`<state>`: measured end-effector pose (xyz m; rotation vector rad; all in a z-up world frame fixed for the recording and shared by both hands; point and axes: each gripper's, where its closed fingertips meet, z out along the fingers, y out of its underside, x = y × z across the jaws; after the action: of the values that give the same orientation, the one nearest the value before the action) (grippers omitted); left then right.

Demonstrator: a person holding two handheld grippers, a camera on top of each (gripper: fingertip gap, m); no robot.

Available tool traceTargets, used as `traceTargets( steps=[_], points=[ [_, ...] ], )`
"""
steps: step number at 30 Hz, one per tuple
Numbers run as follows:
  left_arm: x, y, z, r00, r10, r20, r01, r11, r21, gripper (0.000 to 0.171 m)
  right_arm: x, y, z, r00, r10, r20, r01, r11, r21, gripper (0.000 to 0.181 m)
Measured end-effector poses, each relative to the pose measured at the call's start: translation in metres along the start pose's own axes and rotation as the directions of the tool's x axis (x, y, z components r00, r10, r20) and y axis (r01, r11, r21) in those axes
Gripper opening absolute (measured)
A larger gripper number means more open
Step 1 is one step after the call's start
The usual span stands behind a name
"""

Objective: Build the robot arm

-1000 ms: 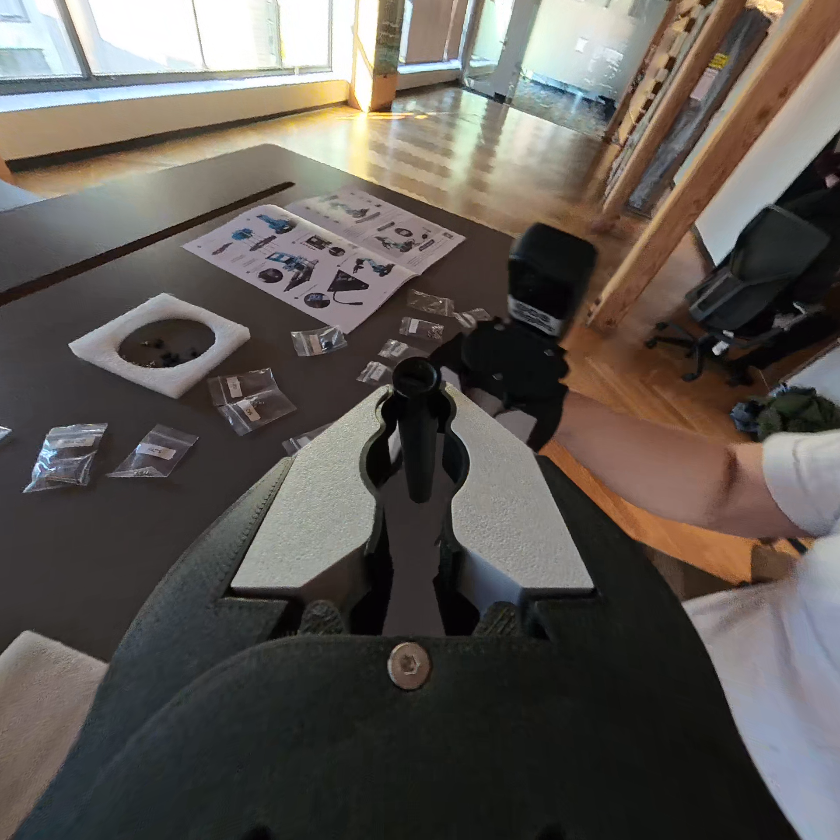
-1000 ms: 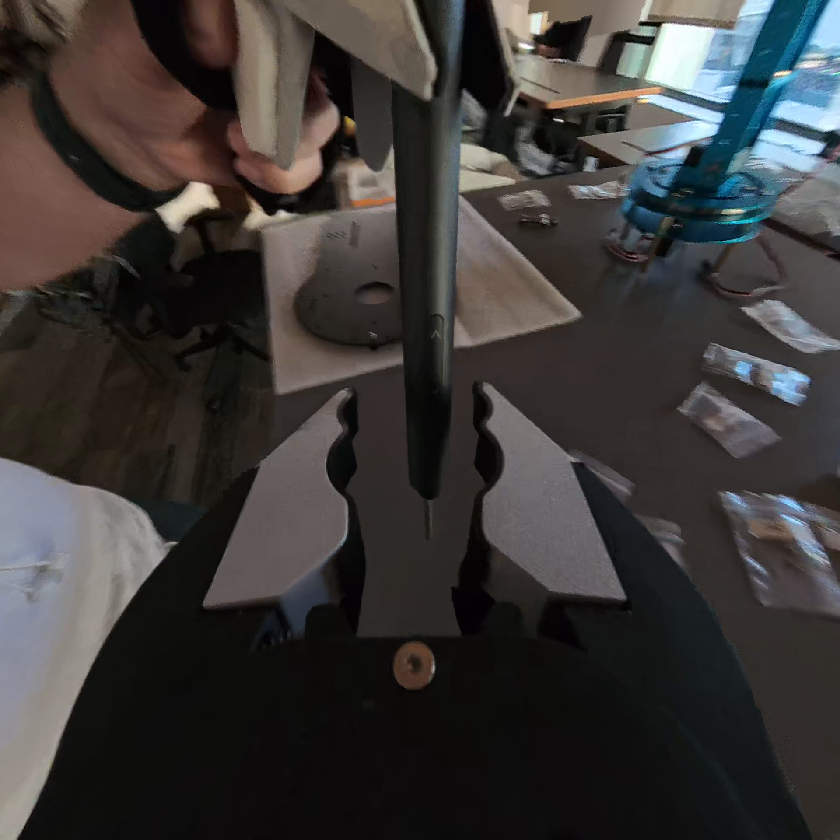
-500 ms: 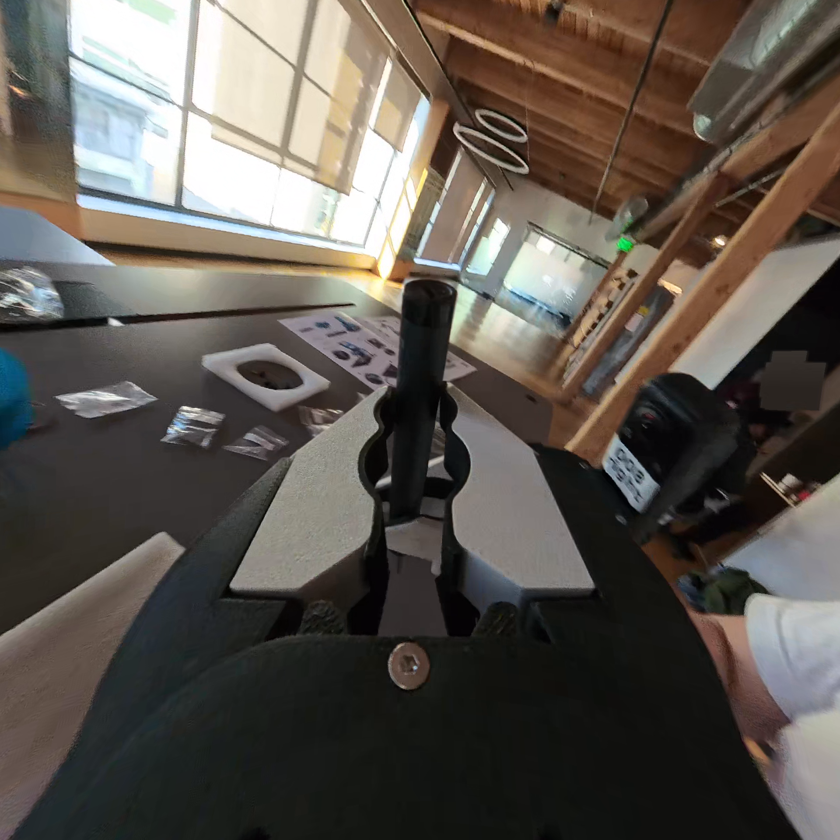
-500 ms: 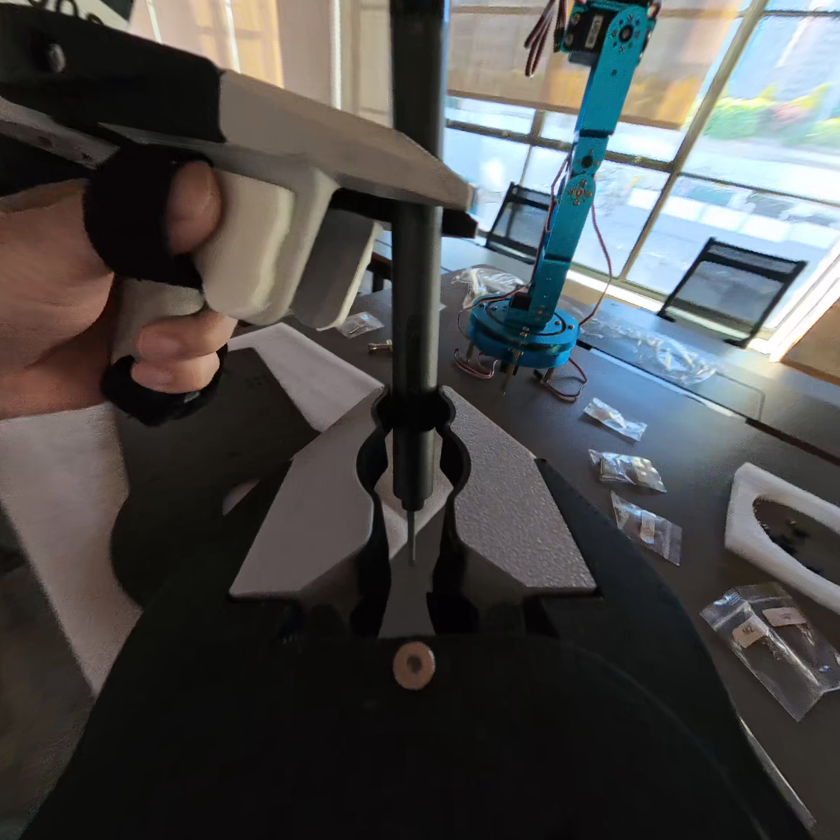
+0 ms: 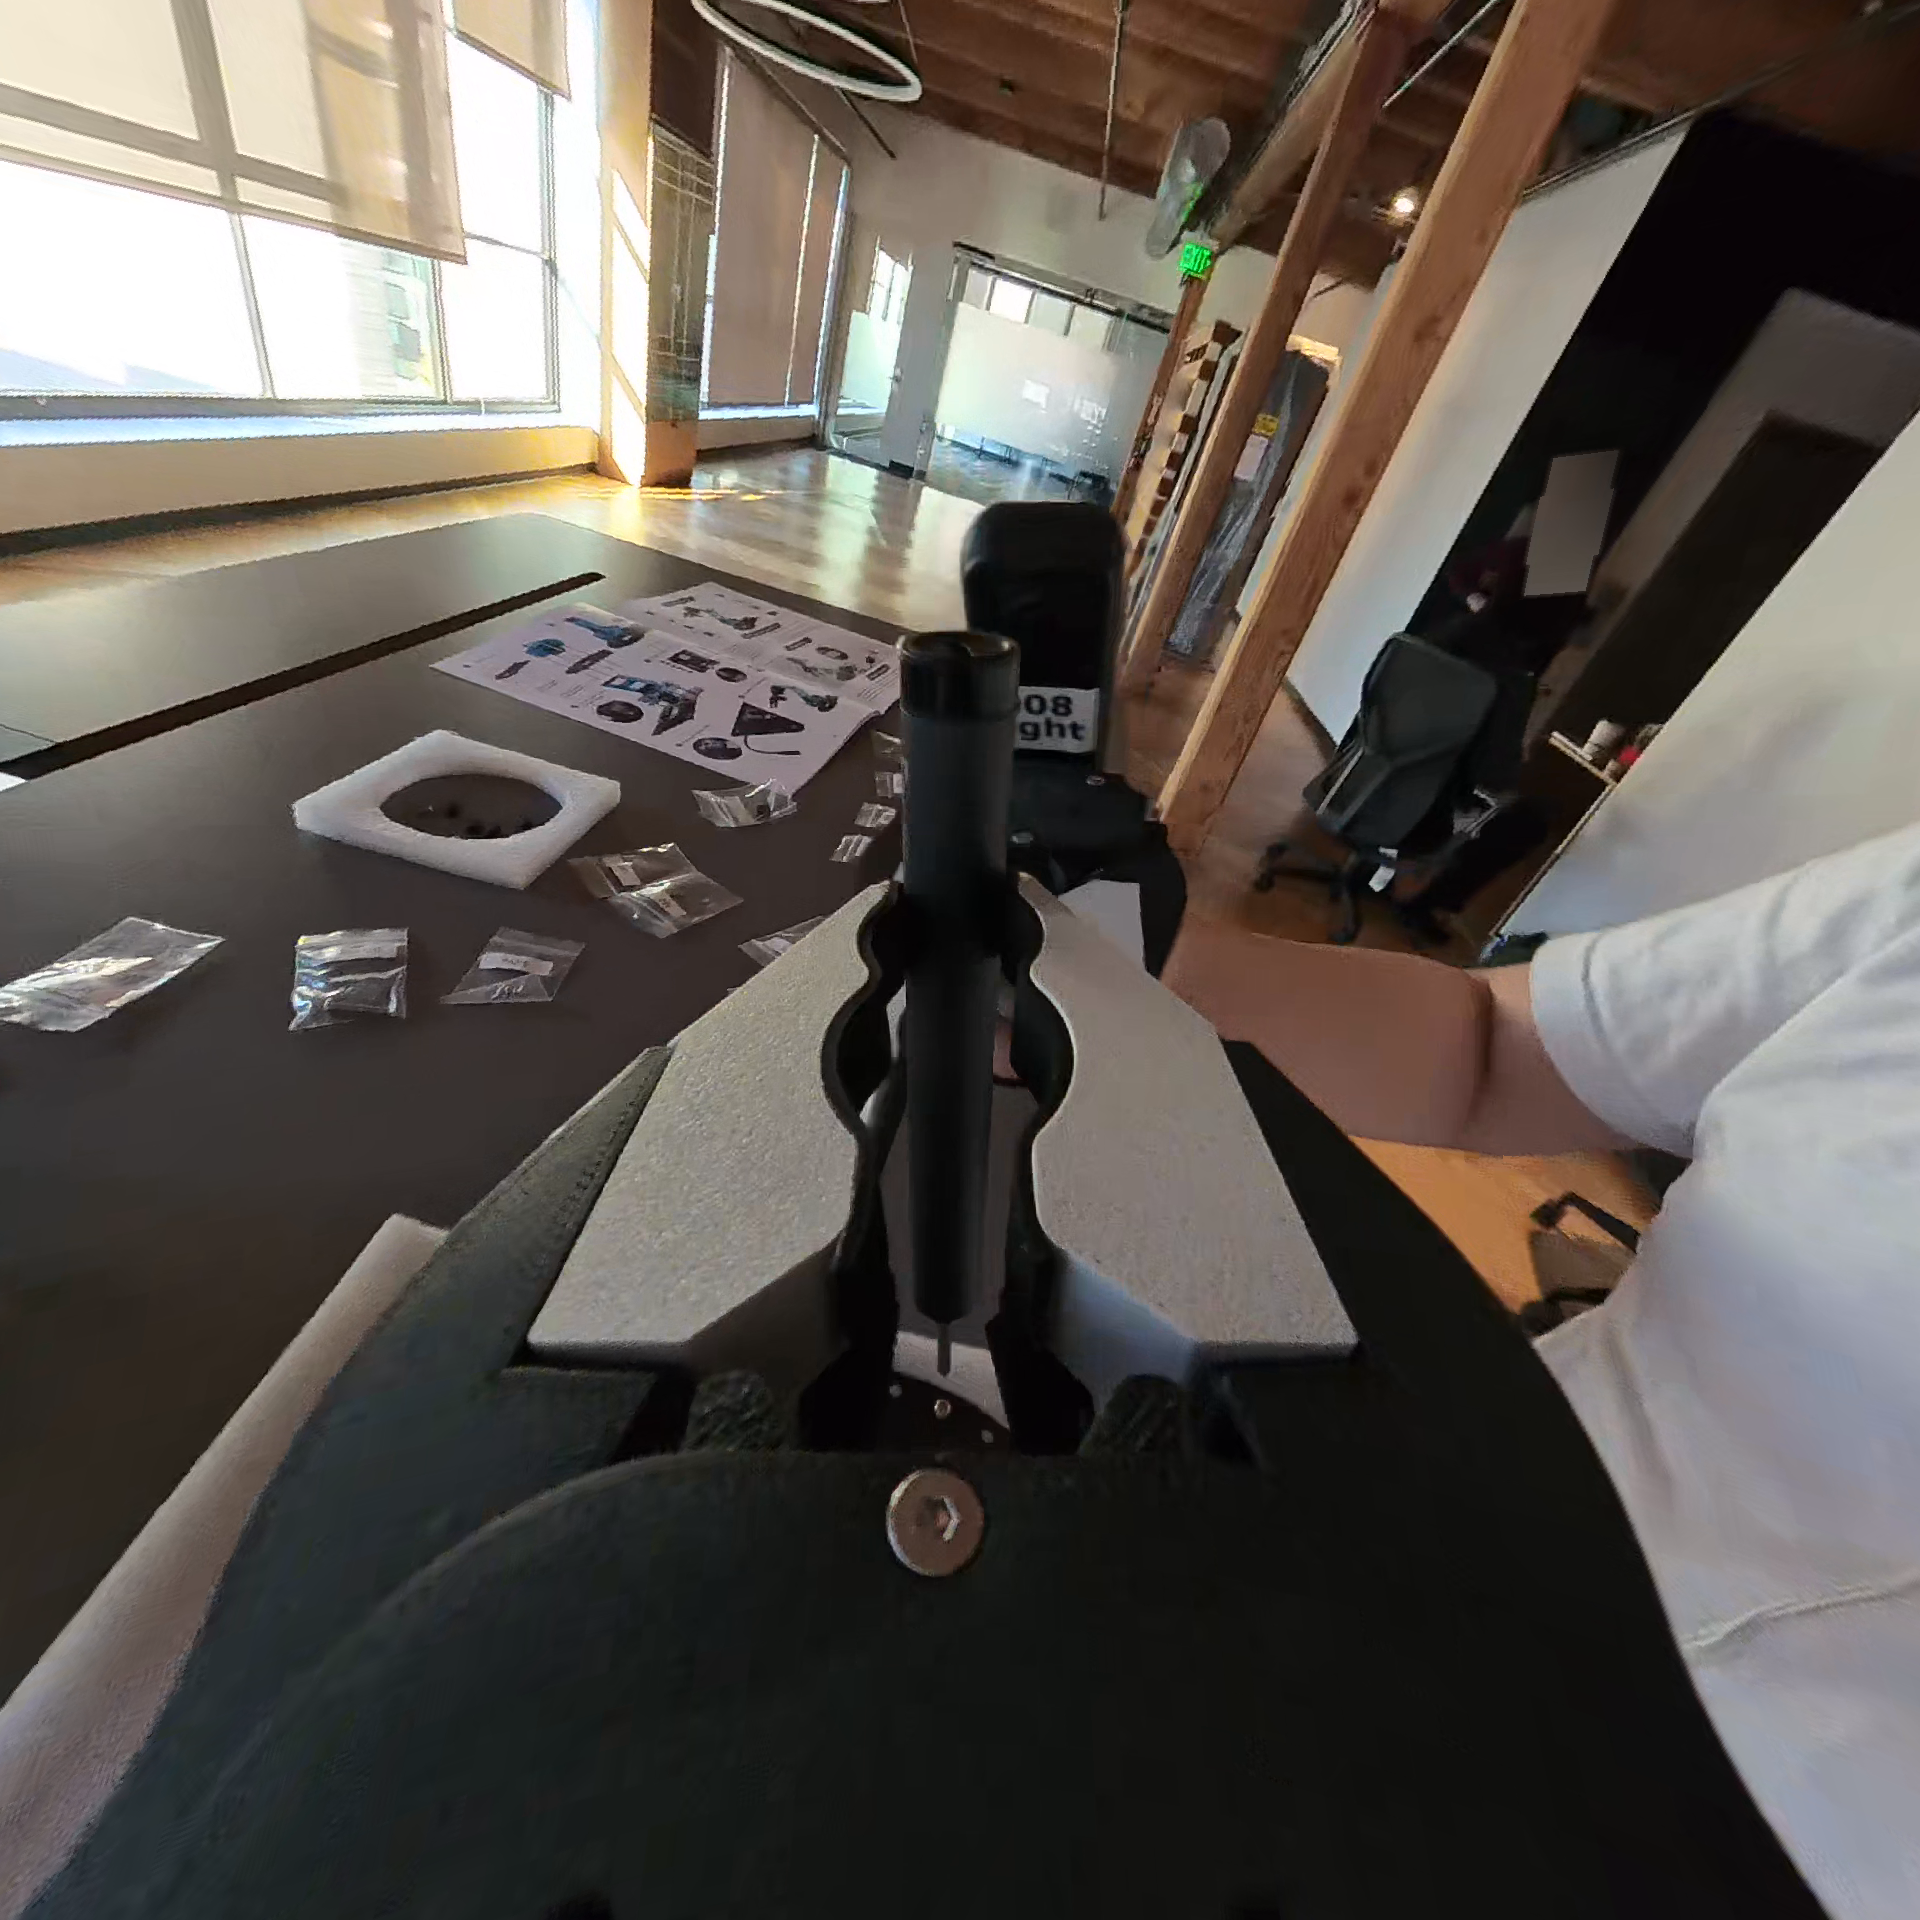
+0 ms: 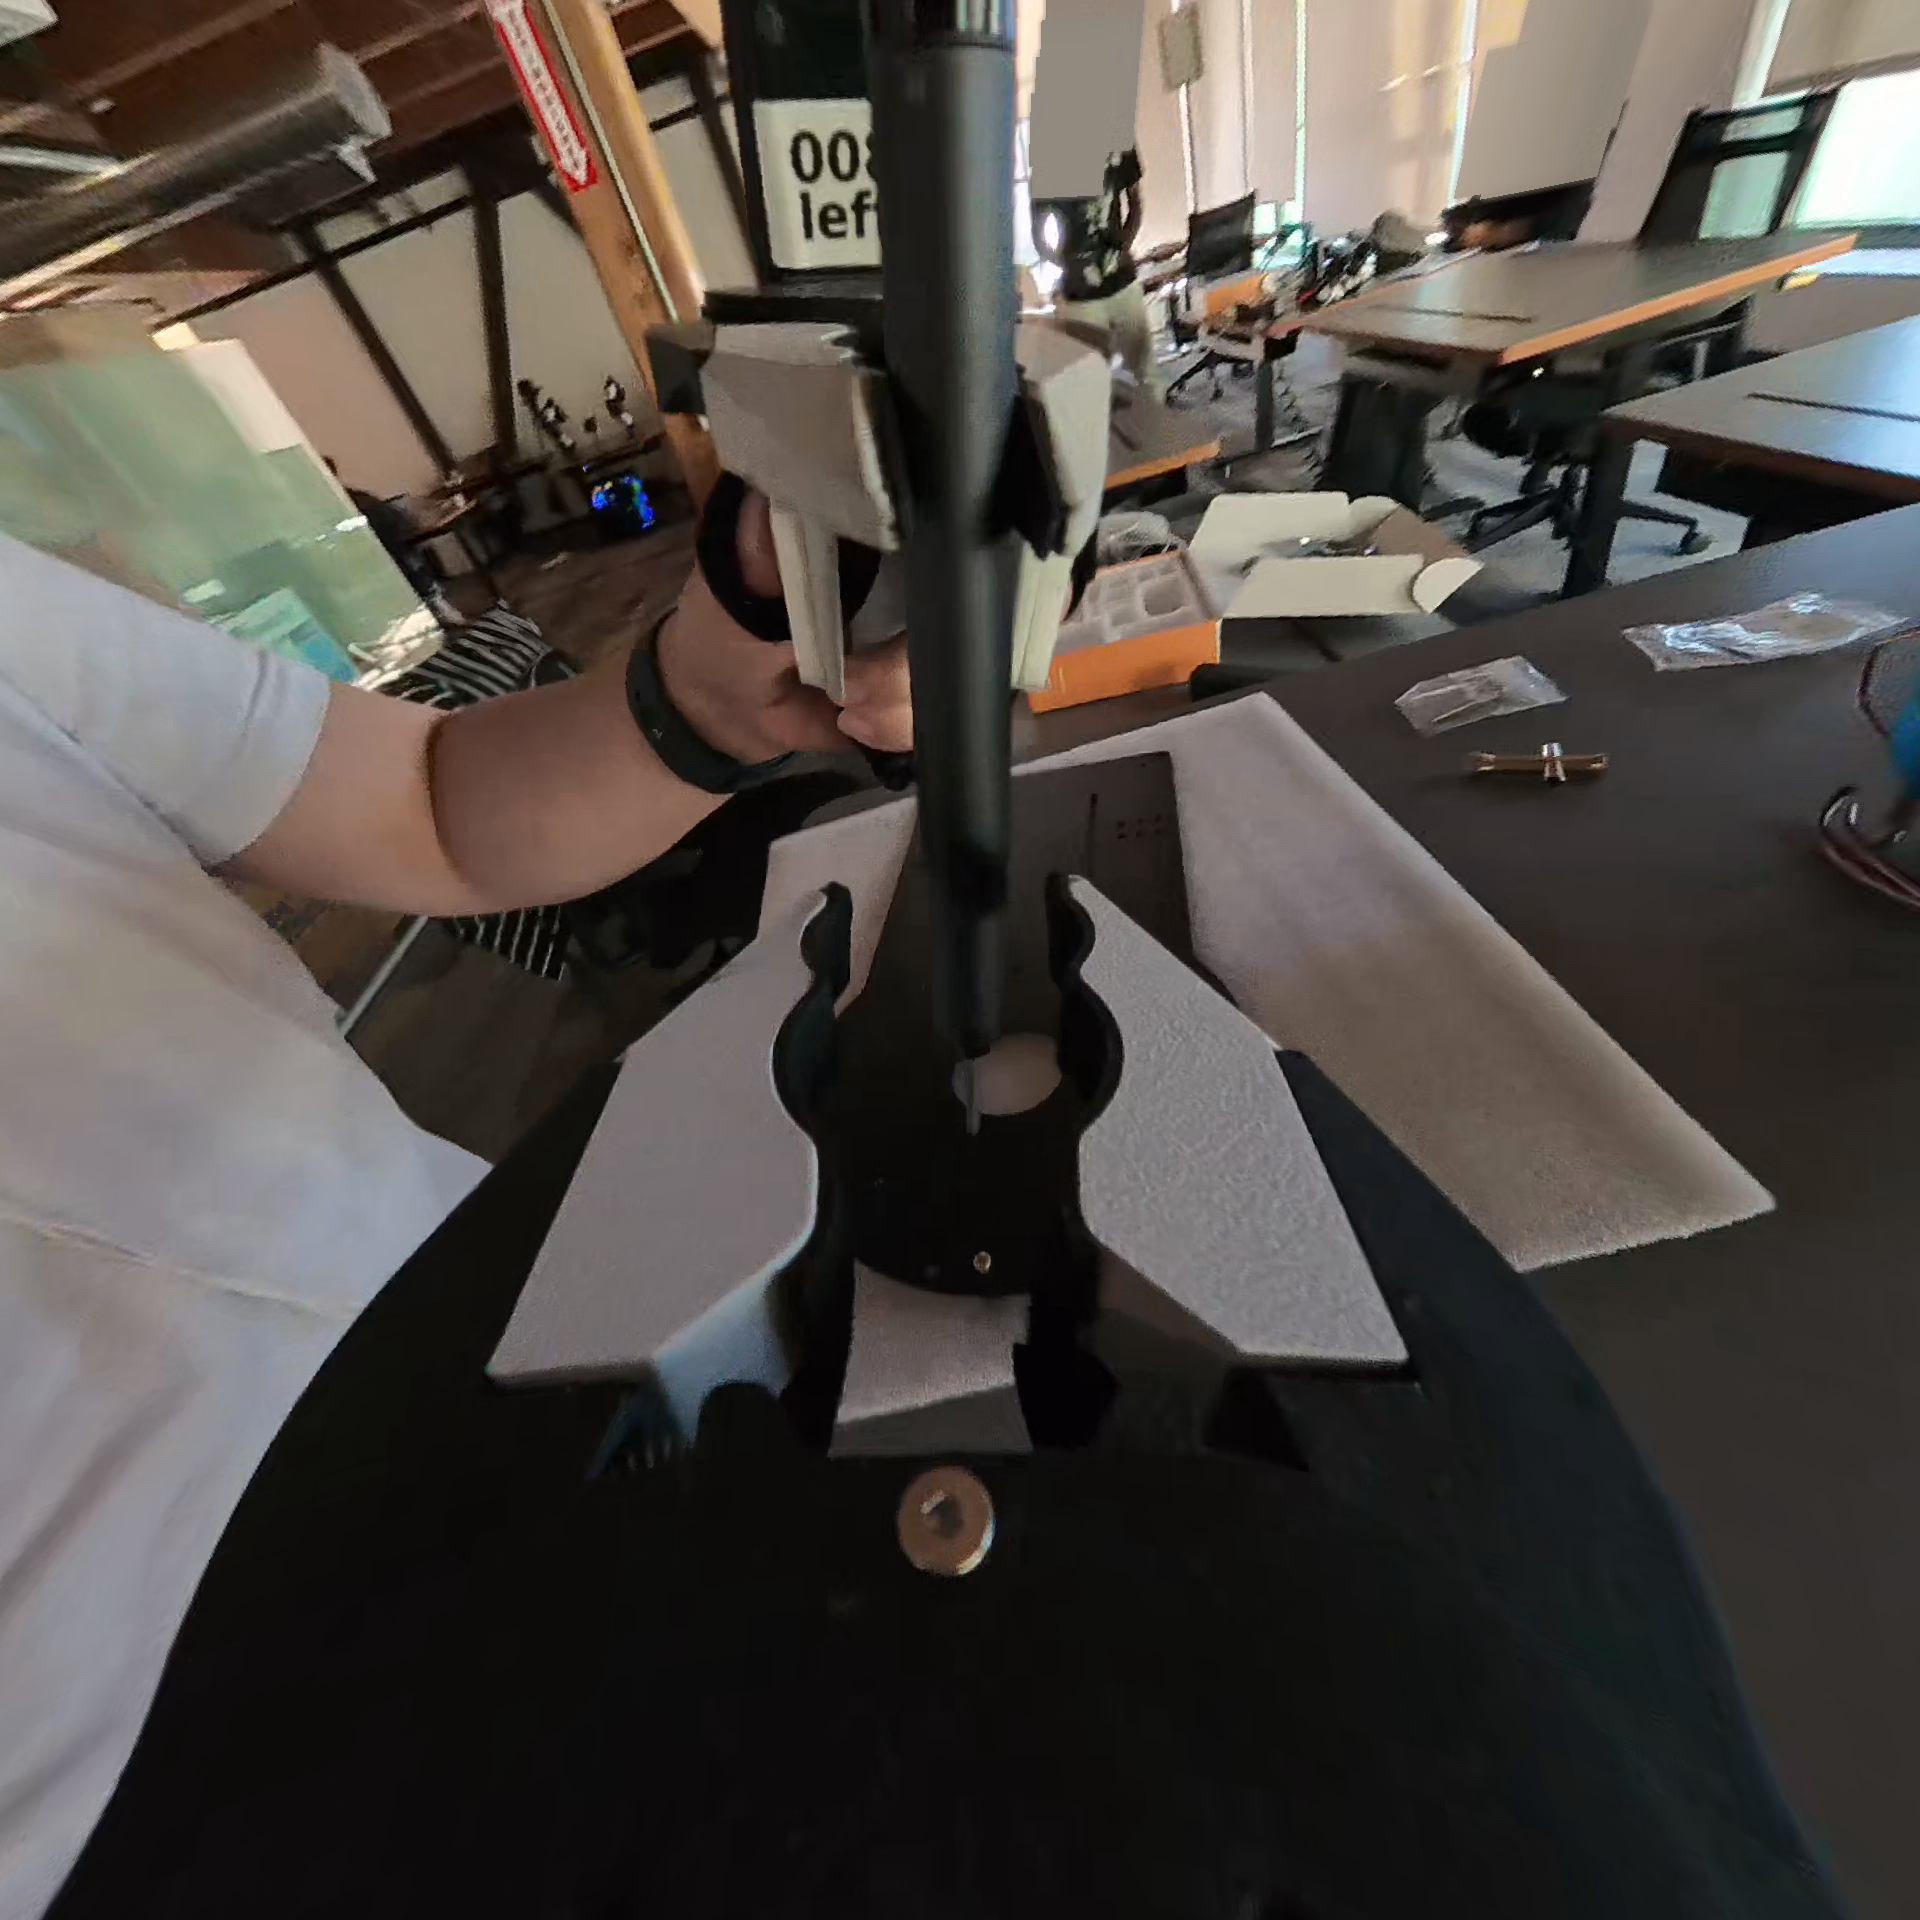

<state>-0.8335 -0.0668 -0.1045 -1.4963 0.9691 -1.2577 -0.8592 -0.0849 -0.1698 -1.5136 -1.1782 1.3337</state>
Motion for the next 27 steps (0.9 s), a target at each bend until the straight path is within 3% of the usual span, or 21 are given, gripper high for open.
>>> traceTargets(
  steps=[2, 5, 8, 15, 27],
  points=[
    [0.007, 0.003, 0.005, 1.000, 0.012, -0.010, -0.012, 1.000, 0.019, 0.015, 0.002, 0.008, 0.001, 0.999, -0.046, -0.007, 0.046, 0.997, -0.054, 0.040],
    [0.013, 0.009, 0.009, 0.998, 0.061, 0.023, -0.062, 0.998, 0.032, 0.015, -0.003, 0.025, 0.004, 0.988, -0.154, -0.006, 0.152, 0.979, -0.137, 0.016],
    [0.019, 0.014, 0.010, 0.993, 0.102, 0.058, -0.105, 0.993, 0.047, 0.016, -0.005, 0.029, 0.005, 0.975, -0.220, -0.022, 0.215, 0.967, -0.138, 0.016],
    [0.021, 0.040, 0.011, 0.977, 0.156, 0.148, -0.151, 0.987, -0.045, 0.016, -0.005, 0.052, 0.010, 0.971, -0.238, 0.003, 0.235, 0.958, -0.165, 0.016],
    [0.022, 0.042, 0.012, 0.977, 0.143, 0.160, -0.139, 0.990, -0.036, 0.016, -0.006, 0.055, 0.007, 0.972, -0.235, 0.009, 0.234, 0.961, -0.147, 0.016]
  ],
)
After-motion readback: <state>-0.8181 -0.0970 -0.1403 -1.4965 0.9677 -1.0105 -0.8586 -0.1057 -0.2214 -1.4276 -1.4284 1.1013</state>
